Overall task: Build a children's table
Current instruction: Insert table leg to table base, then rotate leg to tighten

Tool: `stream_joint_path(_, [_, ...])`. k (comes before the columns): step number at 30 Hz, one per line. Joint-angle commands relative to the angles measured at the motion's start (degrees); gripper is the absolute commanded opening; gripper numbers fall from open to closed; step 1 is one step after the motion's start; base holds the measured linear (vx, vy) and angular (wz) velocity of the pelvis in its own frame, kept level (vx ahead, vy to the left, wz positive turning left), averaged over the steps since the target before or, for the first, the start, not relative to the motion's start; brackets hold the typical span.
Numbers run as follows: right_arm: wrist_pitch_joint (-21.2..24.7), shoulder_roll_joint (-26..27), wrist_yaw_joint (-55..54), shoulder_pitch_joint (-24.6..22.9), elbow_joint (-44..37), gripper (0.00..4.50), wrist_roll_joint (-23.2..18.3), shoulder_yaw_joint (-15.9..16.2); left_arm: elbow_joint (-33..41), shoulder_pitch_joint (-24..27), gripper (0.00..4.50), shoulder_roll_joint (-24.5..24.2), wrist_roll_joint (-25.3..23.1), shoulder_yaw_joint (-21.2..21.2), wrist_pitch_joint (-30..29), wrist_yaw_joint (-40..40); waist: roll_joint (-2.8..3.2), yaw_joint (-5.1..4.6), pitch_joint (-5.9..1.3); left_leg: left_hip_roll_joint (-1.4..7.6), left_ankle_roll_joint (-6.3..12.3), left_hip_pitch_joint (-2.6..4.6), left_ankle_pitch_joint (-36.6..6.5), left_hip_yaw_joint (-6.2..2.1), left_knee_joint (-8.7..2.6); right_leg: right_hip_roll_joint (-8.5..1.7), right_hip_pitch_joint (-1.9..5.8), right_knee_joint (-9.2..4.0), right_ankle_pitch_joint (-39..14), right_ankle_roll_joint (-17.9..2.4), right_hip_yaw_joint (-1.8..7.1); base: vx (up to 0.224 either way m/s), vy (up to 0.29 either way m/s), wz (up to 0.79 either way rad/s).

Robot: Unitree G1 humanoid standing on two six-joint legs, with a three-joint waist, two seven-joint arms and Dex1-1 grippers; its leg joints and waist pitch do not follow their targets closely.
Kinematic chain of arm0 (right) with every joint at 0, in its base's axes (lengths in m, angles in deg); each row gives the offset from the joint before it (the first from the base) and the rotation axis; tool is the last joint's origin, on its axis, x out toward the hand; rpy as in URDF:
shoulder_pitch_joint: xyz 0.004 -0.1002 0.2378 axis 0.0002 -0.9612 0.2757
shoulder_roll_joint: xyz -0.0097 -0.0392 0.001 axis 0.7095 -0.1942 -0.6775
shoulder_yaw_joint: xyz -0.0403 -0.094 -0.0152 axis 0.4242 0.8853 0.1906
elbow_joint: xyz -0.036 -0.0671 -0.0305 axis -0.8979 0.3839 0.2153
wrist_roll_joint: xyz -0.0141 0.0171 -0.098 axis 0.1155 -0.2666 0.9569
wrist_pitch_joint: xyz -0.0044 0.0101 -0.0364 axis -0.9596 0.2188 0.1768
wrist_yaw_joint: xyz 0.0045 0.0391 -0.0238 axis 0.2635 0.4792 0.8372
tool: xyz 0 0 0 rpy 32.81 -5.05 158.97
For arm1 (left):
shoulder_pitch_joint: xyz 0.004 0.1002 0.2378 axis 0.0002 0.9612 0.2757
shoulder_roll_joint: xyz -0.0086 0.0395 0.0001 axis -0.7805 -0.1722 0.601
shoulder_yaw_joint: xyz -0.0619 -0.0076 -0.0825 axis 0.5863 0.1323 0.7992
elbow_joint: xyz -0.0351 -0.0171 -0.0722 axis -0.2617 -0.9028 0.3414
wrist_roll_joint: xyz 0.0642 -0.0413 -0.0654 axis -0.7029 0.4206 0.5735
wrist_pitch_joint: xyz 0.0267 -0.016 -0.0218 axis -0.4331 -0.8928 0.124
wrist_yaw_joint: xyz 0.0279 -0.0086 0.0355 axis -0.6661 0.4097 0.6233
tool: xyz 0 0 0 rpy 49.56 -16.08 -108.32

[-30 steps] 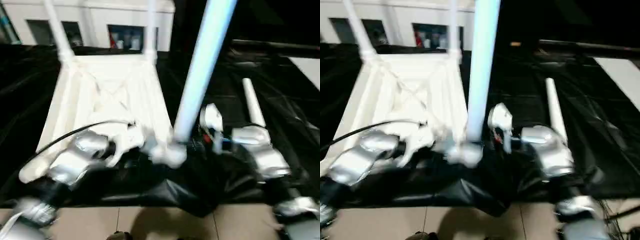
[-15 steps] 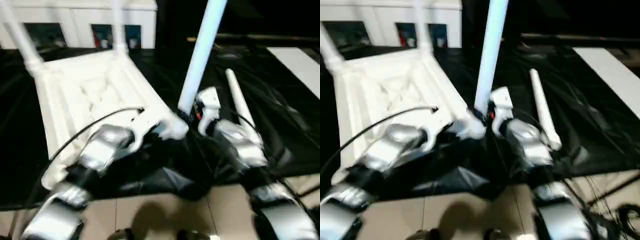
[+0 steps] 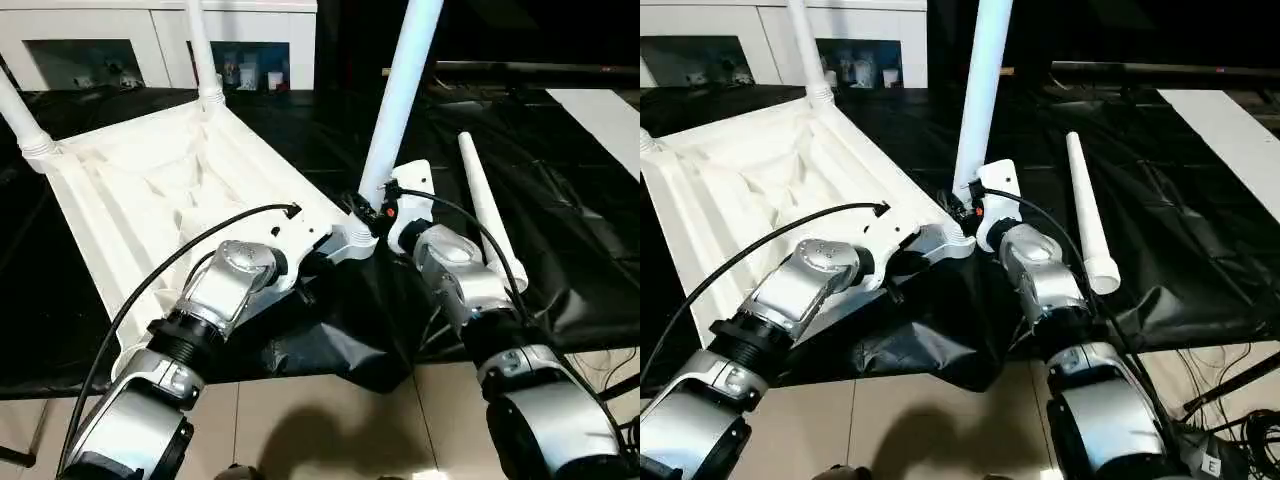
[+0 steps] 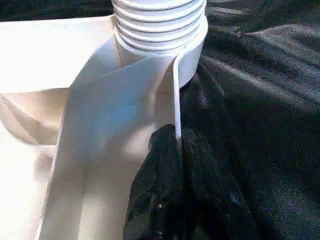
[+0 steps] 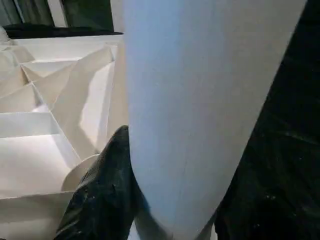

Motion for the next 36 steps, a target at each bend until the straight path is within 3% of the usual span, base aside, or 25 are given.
stream_joint_path(1, [4.06,-1.39,-2.26,-4.05,9.06,1.83,3.21,-0.03,-1.12,-0.15,0.00,-0.84,-1.66,0.22,0.07,-0.32,0.53,-0.07,-1.44,3.81,1.44,0.27,-13.26,-1.37,-4.61,-5.02,0.70,-6.40,-17.13,-9.71,3.62,0.000,0.000,0.00])
stream_joint_path(3, [3.43,-1.28,-1.06,-3.94,8.59,1.83,2.84,-0.30,-1.08,-0.16,0.00,-0.95,-1.58,0.11,0.43,-0.48,0.56,-0.21,-1.57,3.89,1.48,0.46,-13.77,-1.22,-4.78,-4.76,0.67,-6.23,-14.58,-10.45,3.58,0.000,0.000,0.00])
stream_joint_path(4, [2.27,-1.20,0.98,-3.85,7.20,2.39,1.58,-1.14,-0.65,-0.02,0.00,-1.52,-1.47,-0.42,2.10,-1.40,0.58,-0.20,-1.61,3.88,1.56,0.45,-13.60,-1.20,-4.79,-4.79,0.71,-6.20,-13.94,-10.61,3.59,0.000,0.000,0.00])
stream_joint_path(6, [1.55,-1.45,2.59,-3.76,5.40,2.55,0.59,-1.71,0.19,0.35,0.00,-2.11,-1.07,-0.76,3.23,-2.72,0.61,-0.14,-1.74,3.94,2.00,0.41,-12.58,-1.13,-4.77,-4.77,0.81,-6.03,-11.48,-11.15,3.61,0.000,0.000,0.00])
stream_joint_path(7, [1.69,-1.59,3.70,-3.82,4.63,2.61,0.17,-1.74,0.59,0.50,0.00,-2.46,-1.16,-1.10,3.76,-3.29,0.70,0.07,-2.24,4.04,2.82,0.70,-9.17,-0.78,-4.23,-4.78,0.81,-5.44,-4.37,-13.02,3.73,0.000,0.000,0.00])
stream_joint_path(9, [1.75,-1.64,4.14,-3.85,4.32,2.85,0.00,-1.75,0.76,0.55,0.00,-2.60,-1.20,-1.23,3.97,-3.52,0.59,0.19,-2.23,4.16,3.38,0.56,-8.27,-0.84,-4.31,-4.77,1.07,-5.15,-1.61,-13.52,3.66,0.000,0.000,0.00])
stream_joint_path(11, [2.08,-2.09,5.62,-4.03,2.82,2.95,-0.24,-1.45,1.83,0.91,0.00,-3.25,-1.16,-1.67,4.24,-4.63,0.71,-0.10,-2.77,3.58,7.63,-0.07,0.05,-0.50,-3.21,-4.42,1.61,-3.59,11.16,-15.44,3.37,0.000,0.000,0.00])
stream_joint_path(12, [2.47,-2.87,8.06,-4.34,0.67,3.18,-0.66,-0.94,3.42,1.46,0.00,-4.11,-0.83,-2.10,5.29,-6.53,0.81,-0.03,-2.89,3.48,8.55,-0.06,1.32,-0.45,-3.05,-4.32,1.63,-3.40,13.84,-15.85,3.31,0.000,0.000,0.00])
stream_joint_path(13, [2.94,-3.72,10.33,-4.79,-1.76,3.18,-1.20,-0.54,5.07,1.95,0.00,-4.88,-0.51,-2.35,5.60,-7.91,0.52,-0.01,-3.25,3.32,11.73,-0.27,5.78,-0.41,-2.27,-4.13,1.81,-2.45,23.04,-16.30,3.20,0.000,0.000,0.00])
stream_joint_path(15, [3.24,-4.32,11.79,-5.11,-3.40,3.35,-1.54,-0.26,6.18,2.28,0.00,-5.35,-0.24,-2.44,5.71,-8.78,0.62,-0.18,-3.34,3.38,13.89,-0.24,8.70,-0.47,-1.88,-4.09,1.67,-1.96,27.51,-17.24,3.02,0.000,0.000,0.00])
stream_joint_path(19, [3.36,-8.24,21.82,-8.31,-12.73,3.72,-3.31,1.79,11.06,4.22,0.00,-7.82,1.87,-2.48,7.09,-13.99,0.44,0.11,-3.23,3.54,15.57,-0.42,8.16,-0.42,-1.64,-4.21,1.76,-1.79,27.83,-17.09,2.94,0.000,0.000,0.00])
stream_joint_path(26, [2.03,-14.37,35.19,-12.90,-21.00,3.82,-4.23,4.52,15.41,7.81,0.00,-10.84,6.27,-1.87,12.57,-22.27,0.39,0.19,-2.63,3.78,14.12,-0.45,3.86,-0.37,-1.85,-4.17,1.54,-2.31,18.53,-17.36,3.02,0.000,0.000,0.00])
stream_joint_path(31, [1.73,-15.29,37.29,-13.77,-22.51,3.82,-3.79,5.56,17.36,9.05,0.00,-11.55,6.69,-1.89,12.38,-23.37,0.44,0.20,-2.61,3.69,13.93,-0.42,4.28,-0.33,-1.67,-4.20,1.35,-2.19,17.14,-17.95,3.12,0.000,0.000,0.00])
stream_joint_path(35, [-0.35,-15.39,36.90,-13.72,-21.12,3.82,-0.90,7.22,18.44,9.88,0.00,-12.25,6.62,-2.00,11.95,-23.94,0.27,0.19,-2.45,3.51,12.98,-0.57,3.14,-0.27,-1.65,-4.14,1.28,-2.28,14.52,-17.78,3.19,0.000,0.000,0.00])
stream_joint_path(36, [-0.31,-15.34,37.20,-13.78,-21.13,3.66,-0.68,7.23,18.41,10.00,0.00,-12.29,6.50,-1.87,12.13,-24.16,0.29,0.17,-2.45,3.52,12.87,-0.57,2.95,-0.27,-1.65,-4.16,1.29,-2.28,14.17,-17.75,3.21,0.000,0.000,0.00])
